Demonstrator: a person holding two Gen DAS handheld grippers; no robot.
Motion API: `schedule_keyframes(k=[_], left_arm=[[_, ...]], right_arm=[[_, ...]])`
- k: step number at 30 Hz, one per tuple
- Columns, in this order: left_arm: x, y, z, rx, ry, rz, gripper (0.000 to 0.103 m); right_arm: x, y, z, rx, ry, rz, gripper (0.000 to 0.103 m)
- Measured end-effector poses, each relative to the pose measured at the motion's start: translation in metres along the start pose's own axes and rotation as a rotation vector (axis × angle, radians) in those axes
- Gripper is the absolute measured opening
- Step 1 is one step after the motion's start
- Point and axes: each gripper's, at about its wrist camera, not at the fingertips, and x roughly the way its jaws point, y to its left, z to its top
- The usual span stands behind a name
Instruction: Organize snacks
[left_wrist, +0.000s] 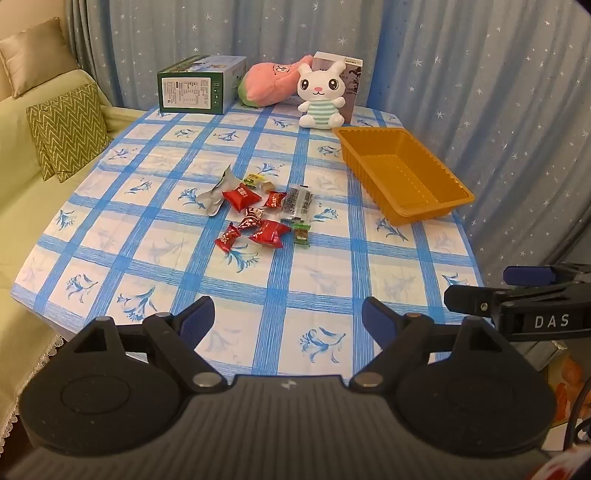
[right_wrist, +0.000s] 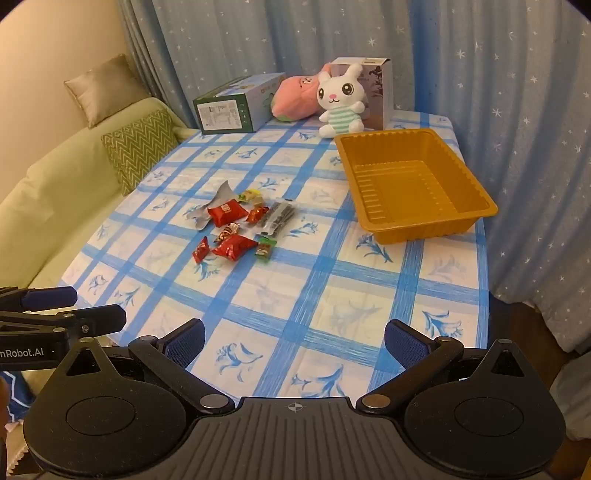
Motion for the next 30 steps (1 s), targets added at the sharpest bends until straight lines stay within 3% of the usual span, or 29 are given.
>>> schedule_keyframes(k=[30], left_arm=[[0.0003,-0.0001,0.0001,-0.002,0.006,0.002,0.086]], right_arm=[[0.0017,-0.0006,0.0,0.001,0.0,0.004,0.103]])
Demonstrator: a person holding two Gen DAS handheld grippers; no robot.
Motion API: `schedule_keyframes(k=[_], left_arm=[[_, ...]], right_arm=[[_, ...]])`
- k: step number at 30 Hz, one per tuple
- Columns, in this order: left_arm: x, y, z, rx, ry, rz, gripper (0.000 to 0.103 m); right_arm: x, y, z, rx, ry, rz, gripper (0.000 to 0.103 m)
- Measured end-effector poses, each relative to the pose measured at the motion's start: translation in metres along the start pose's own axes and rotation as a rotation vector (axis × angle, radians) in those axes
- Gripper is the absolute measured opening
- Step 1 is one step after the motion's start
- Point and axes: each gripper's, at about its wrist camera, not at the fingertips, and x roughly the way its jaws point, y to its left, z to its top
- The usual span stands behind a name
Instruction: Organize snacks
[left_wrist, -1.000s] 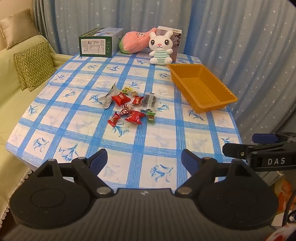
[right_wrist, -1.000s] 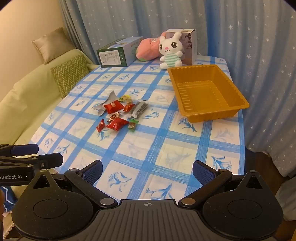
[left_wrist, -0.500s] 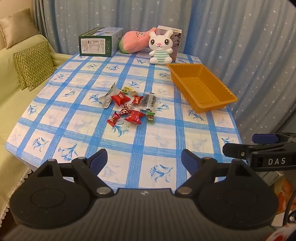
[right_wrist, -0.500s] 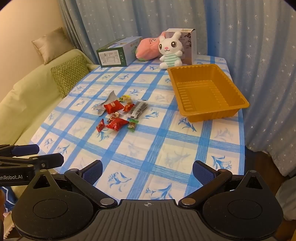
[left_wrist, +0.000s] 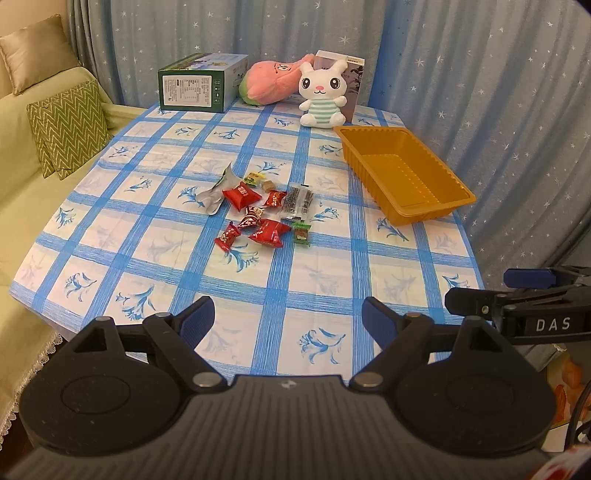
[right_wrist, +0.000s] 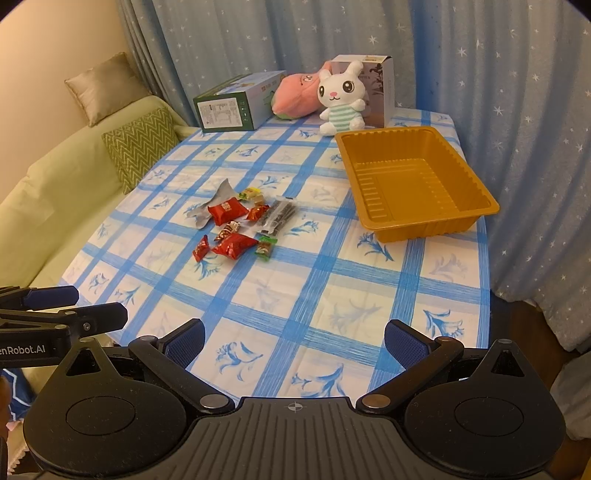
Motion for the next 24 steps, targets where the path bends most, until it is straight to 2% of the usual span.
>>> schedule_keyframes(k=[24], left_arm=[[0.0,0.0,0.0,0.0,0.002,-0.002,0.086]], right_arm=[[0.0052,-0.0057,0.0042,0.001,0.003,0.0,0.103]])
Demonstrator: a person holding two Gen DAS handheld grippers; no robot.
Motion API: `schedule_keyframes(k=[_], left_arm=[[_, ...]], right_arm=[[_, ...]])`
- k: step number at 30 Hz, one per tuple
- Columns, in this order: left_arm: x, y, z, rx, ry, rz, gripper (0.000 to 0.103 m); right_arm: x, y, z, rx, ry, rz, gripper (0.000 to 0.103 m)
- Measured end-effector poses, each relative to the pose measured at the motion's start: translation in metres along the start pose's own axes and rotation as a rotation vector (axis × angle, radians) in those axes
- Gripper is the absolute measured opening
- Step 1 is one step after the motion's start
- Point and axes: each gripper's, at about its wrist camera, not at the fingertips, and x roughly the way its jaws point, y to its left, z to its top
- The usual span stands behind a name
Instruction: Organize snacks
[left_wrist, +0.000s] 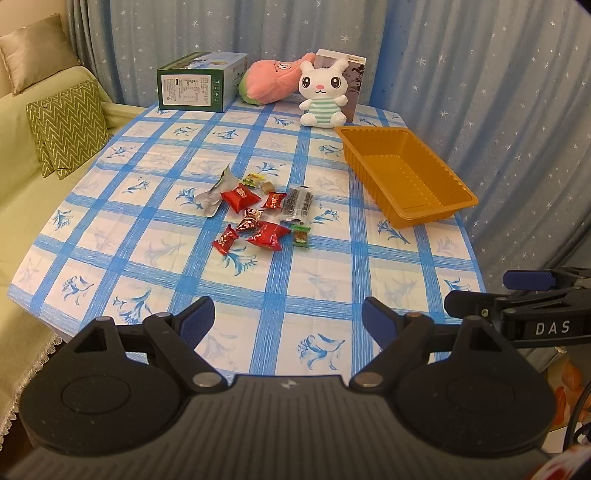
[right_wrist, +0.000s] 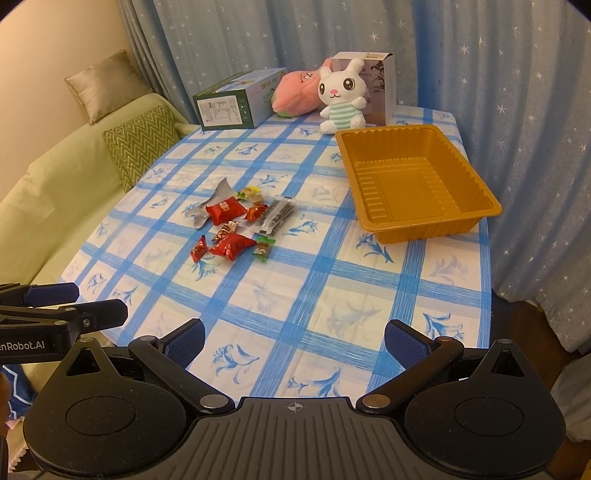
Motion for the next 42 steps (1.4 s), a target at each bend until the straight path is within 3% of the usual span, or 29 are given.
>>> schedule_keyframes(k=[42], left_arm=[[0.018,-0.004,0.008,0.001,0.009,0.003,0.086]], right_arm=[[0.009,-0.001,0.014,0.006,0.008,0.006,0.103]])
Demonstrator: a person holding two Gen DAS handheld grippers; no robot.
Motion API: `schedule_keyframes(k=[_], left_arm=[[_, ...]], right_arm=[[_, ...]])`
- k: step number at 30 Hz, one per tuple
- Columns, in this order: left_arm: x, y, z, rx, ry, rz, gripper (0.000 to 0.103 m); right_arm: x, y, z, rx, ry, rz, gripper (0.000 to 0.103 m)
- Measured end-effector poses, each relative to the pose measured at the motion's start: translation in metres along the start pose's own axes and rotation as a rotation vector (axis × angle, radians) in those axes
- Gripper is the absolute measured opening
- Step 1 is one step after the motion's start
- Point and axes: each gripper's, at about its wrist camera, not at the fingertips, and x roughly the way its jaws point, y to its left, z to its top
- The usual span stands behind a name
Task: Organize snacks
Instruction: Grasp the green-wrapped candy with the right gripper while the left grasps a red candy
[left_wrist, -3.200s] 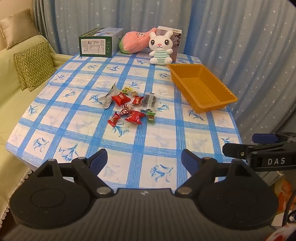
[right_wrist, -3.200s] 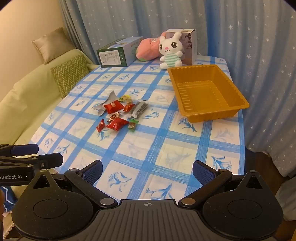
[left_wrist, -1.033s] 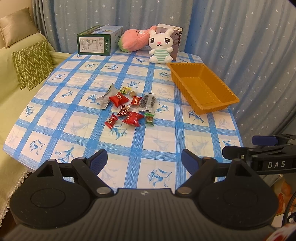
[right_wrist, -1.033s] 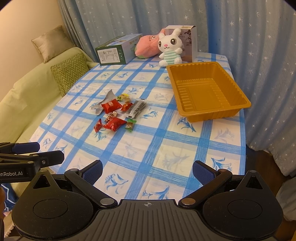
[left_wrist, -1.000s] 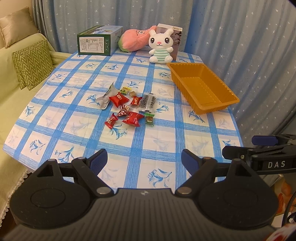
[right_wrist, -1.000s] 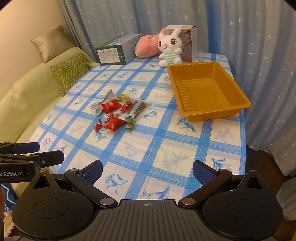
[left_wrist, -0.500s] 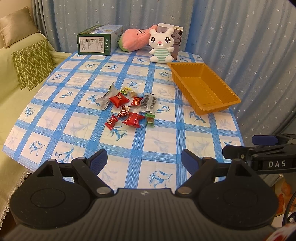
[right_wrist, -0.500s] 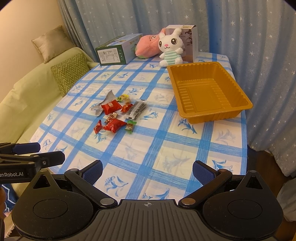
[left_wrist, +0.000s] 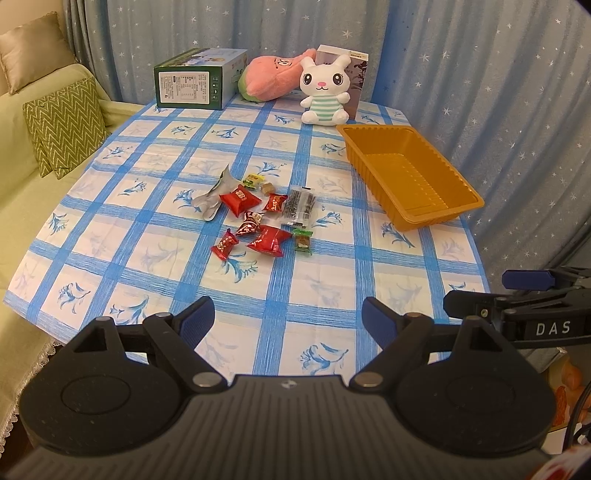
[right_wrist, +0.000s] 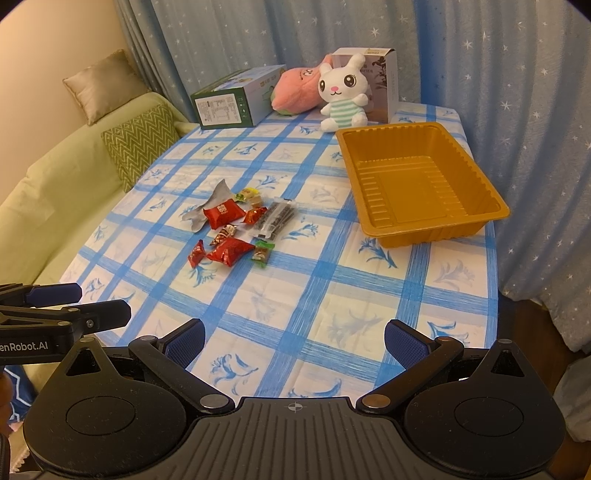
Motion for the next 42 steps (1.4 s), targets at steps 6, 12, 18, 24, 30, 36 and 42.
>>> schedule_keyframes(k=[6,12,18,24,30,36,42], left_arm=[[0.016,0.012,0.003,-0.003,0.002,0.001,0.086],[0.02,0.022,0.005,-0.011,0.007,0.011,0.086],[0.025,0.033,0.011,-0.019,0.006,0.036,0.086],[0.04,0.055,0.017,-0.028,-0.002,0.054,0.086],[0.066,0.074,0.025,-0.028,0.011,0.075,0.084],[0.087,0.088,0.032,-0.013,0.018,0.072,0.08],[0.111,0.1,0.043,0.012,0.032,0.065,0.078]], right_arm=[[0.009,-0.001,-0.003,-0.001,0.003,0.002,0.103],[0.019,0.003,0.004,-0.002,0.006,0.006,0.103],[0.037,0.002,0.002,-0.019,-0.009,0.017,0.103],[0.063,0.002,0.003,-0.046,-0.04,0.05,0.103],[0.09,0.004,0.005,-0.053,-0.062,0.08,0.087],[0.124,0.005,0.012,-0.042,-0.043,0.07,0.073],[0.153,0.009,0.021,-0.017,-0.045,0.074,0.055]])
